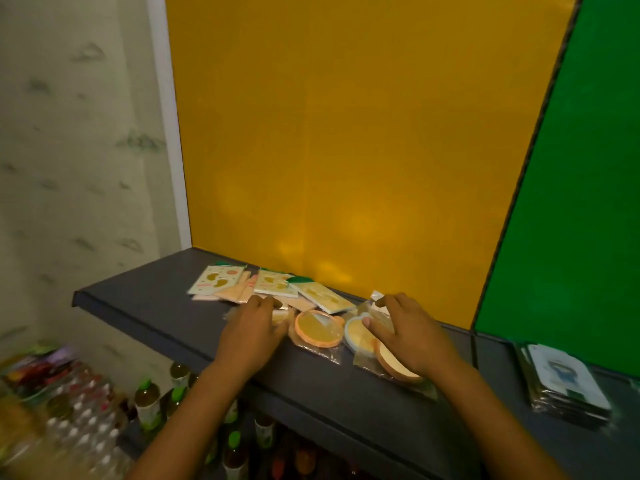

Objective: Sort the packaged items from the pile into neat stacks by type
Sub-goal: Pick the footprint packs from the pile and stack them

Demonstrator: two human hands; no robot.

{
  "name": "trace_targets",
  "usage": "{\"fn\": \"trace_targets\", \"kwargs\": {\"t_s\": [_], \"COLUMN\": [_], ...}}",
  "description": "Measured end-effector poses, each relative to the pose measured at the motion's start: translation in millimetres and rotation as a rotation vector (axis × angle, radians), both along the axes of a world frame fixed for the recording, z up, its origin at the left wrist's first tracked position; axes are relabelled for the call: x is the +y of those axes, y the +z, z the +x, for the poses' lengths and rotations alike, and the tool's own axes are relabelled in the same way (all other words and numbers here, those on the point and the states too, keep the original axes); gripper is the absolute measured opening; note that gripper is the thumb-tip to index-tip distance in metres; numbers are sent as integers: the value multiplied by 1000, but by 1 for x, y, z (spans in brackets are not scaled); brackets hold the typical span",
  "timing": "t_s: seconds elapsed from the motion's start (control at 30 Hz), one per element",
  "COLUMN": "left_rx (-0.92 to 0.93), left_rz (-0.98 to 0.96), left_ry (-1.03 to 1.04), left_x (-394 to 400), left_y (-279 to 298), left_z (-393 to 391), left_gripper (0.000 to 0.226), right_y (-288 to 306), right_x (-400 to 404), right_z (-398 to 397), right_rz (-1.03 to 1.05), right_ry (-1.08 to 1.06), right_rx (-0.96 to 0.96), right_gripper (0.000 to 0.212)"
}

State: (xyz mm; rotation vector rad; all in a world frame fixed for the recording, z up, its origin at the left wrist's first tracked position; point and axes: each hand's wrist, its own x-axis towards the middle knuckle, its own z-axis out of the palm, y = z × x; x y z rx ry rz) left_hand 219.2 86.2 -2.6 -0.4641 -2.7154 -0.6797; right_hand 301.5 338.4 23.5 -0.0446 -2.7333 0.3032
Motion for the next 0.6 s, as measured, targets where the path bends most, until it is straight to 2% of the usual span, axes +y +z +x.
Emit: {"fn": "trace_targets", "kwargs": {"t_s": [0.23,0.43,0.6], "left_rx": [-3,-167,-185], "left_rz": [26,36,-5], "left_ry": [115,306,393], "left_x": [10,13,18], "left_y": [1,-9,-12], "left_z": [-58,-96,-124], "left_gripper": [41,47,51], "right_y": [-10,-30,-37], "right_x": [11,14,13], "right_z": [-66,-108,-131], "right_rz": [-35,-101,-147], "right_ry": [70,159,184], "right_rx": [-19,-84,-100], "right_gripper": [51,47,45]}}
